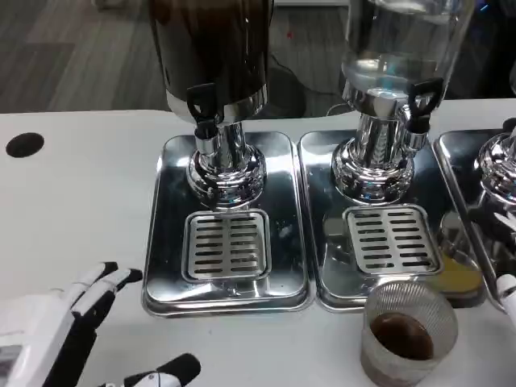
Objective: Grasp the cup under the faucet to collect the drink, then remove the cup.
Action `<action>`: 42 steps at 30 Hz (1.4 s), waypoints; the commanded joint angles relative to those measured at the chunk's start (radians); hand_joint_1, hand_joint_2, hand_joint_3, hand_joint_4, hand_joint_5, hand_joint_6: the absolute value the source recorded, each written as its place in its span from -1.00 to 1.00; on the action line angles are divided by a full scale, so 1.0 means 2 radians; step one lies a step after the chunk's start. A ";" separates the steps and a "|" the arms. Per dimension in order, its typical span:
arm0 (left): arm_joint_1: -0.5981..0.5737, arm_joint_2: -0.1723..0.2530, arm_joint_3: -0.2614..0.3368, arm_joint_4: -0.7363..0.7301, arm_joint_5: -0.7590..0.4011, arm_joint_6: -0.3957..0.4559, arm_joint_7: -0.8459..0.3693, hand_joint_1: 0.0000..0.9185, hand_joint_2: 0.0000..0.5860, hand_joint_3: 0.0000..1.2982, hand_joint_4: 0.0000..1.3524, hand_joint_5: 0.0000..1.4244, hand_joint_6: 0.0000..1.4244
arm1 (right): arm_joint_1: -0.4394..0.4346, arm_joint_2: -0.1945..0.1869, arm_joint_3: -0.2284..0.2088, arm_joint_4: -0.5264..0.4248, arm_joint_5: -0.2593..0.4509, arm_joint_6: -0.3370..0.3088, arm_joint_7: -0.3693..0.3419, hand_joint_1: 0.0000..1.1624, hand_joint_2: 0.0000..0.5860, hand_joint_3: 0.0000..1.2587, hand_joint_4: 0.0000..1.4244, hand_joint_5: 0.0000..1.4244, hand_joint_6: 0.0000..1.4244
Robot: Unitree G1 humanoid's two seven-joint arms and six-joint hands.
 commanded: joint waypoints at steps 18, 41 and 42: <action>-0.027 0.007 -0.045 0.058 0.086 -0.040 0.087 -1.00 -0.58 -0.78 -0.95 -0.87 -0.55 | 0.040 -0.032 -0.041 -0.099 -0.292 0.060 -0.176 -0.08 0.59 -0.76 -0.92 -0.93 -1.00; -0.006 -0.005 -0.042 0.044 0.063 -0.043 0.104 -1.00 -0.60 -0.77 -0.95 -0.85 -0.52 | 0.059 -0.038 -0.043 -0.103 -0.252 0.055 -0.169 -0.07 0.48 -0.75 -0.91 -0.91 -1.00; -0.005 -0.006 -0.043 0.044 0.064 -0.044 0.106 -1.00 -0.60 -0.77 -0.95 -0.85 -0.52 | 0.061 -0.039 -0.044 -0.102 -0.249 0.055 -0.170 -0.06 0.48 -0.75 -0.91 -0.91 -1.00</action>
